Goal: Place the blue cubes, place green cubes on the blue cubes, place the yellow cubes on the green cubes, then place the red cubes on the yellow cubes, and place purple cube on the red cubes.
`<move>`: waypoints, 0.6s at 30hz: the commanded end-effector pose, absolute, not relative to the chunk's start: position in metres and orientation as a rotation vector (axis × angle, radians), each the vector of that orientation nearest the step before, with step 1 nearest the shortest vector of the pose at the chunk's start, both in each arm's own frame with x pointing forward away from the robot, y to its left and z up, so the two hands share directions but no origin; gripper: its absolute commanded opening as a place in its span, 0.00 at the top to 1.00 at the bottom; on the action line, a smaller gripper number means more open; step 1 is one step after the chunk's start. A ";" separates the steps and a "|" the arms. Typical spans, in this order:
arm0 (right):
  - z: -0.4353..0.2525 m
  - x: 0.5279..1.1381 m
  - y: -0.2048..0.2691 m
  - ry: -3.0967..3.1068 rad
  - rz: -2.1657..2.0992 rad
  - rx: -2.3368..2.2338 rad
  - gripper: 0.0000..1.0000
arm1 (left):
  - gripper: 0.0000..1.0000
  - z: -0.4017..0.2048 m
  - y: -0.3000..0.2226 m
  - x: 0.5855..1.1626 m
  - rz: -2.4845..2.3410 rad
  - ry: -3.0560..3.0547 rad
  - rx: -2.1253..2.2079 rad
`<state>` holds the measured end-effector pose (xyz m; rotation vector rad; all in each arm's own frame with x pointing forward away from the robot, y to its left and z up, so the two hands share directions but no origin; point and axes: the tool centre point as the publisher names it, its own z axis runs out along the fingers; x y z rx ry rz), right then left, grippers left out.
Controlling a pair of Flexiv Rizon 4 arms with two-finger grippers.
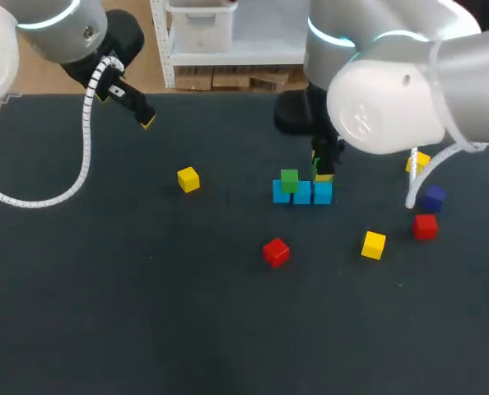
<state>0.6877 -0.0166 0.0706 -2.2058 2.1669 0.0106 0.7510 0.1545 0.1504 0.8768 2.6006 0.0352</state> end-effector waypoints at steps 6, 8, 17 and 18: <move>0.055 0.702 -0.013 2.206 0.050 -2.233 1.00 | 0.00 0.150 0.155 0.752 0.032 2.601 0.880; 0.049 0.705 -0.013 2.225 0.056 -2.232 1.00 | 0.00 0.150 0.155 0.752 0.032 2.601 0.880; 0.036 0.711 -0.010 2.250 0.063 -2.250 1.00 | 0.00 0.150 0.155 0.752 0.032 2.601 0.880; 0.035 0.713 -0.010 2.253 0.060 -2.252 1.00 | 0.00 0.150 0.155 0.752 0.032 2.601 0.880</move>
